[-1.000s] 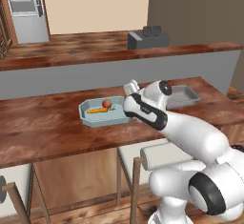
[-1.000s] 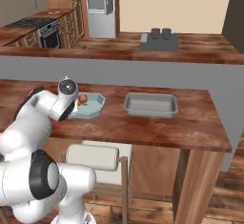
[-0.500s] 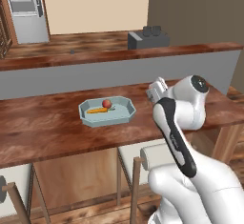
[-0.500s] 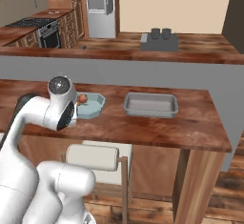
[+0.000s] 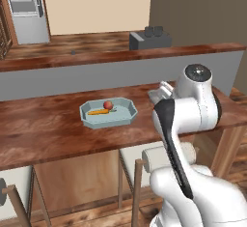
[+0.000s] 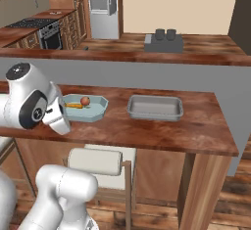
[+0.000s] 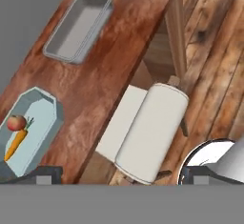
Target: Place the cold items (carrot and peach) from the fridge in one tupperware on the dining counter. Place the warm items (kebab skewer and hot dog) in the stove area in another tupperware.
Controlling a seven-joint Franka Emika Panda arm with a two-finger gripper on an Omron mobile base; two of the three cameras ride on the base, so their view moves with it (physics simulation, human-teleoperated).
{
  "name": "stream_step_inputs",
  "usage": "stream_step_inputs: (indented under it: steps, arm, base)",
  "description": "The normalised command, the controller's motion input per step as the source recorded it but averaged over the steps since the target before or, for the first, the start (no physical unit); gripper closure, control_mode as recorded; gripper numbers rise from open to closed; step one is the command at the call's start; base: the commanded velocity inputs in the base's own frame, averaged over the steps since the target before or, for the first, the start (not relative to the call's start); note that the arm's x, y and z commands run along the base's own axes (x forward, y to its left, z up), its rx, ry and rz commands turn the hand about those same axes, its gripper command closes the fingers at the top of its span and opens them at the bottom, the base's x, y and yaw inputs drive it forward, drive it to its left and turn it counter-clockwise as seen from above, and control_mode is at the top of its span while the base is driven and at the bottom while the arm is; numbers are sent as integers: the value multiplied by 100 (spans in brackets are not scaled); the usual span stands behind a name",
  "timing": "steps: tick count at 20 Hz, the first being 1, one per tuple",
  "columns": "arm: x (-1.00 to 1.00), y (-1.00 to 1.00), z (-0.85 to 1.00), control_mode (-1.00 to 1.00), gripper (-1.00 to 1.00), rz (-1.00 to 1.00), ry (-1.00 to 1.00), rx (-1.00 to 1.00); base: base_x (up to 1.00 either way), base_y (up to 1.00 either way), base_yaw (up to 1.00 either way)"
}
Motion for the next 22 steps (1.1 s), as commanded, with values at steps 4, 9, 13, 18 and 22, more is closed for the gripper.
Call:
stream_step_inputs:
  steps: [4, 9, 13, 18, 22]
  arm:
    - [-18, -1, -21, -100, -100, 22, 19, -51]
    - [-15, -51, -29, -100, -100, 32, 10, -18]
    - [-9, -96, -23, -100, -100, 44, 8, 0]
    - [0, -5, -17, -100, -100, 44, 15, -7]
    - [0, 35, -21, -100, -100, 36, 30, -26]
  base:
    - [0, 0, 0]
    - [0, 0, 0]
    - [0, 0, 0]
    - [0, 0, 0]
    - [0, 0, 0]
